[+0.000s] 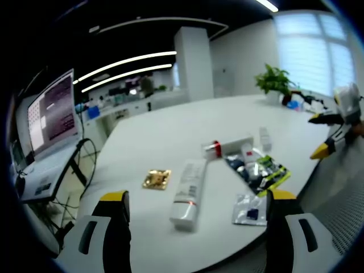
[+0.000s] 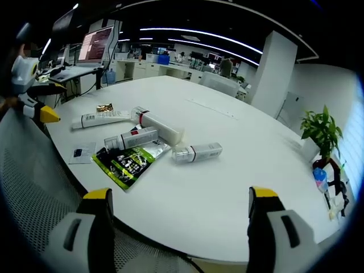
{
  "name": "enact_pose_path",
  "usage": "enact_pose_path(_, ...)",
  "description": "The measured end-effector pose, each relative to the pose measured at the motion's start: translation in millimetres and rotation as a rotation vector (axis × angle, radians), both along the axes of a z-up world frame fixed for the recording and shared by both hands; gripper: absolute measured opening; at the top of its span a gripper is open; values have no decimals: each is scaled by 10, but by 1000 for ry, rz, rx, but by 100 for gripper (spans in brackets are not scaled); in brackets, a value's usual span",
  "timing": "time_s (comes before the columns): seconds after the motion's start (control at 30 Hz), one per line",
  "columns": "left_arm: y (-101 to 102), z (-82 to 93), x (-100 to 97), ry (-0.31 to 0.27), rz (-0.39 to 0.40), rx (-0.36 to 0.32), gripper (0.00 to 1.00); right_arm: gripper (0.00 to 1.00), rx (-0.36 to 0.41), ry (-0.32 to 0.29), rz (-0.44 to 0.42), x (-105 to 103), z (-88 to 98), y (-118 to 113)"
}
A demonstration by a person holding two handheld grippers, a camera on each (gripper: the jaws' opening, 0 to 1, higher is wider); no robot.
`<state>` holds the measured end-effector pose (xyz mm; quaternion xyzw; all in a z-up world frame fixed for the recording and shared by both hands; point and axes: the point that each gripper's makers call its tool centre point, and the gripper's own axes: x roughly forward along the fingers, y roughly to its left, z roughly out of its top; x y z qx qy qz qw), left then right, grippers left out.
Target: Arrange the skincare products in the storage area until every visible bottle or jar stands upright without overlapping.
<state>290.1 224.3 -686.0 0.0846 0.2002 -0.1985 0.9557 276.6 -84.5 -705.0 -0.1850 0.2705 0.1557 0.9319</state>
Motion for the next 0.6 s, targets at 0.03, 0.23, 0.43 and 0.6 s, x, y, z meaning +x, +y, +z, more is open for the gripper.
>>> enact_pose_path(0.03,-2,5,0,-3,-1,0,97,99,0,-1,0,0,2,-1)
enact_pose_path(0.23,6,5,-1,-4,1,7,97,99,4,-7,-1,5,10,-2)
enact_pose_path(0.43,8,6,-3,-5,3,8,97,99,0,-3,-1,3,3,-4)
enact_pose_path(0.6,11,2,-4,-2,6,8,97,99,3,-8,1,9,10,0)
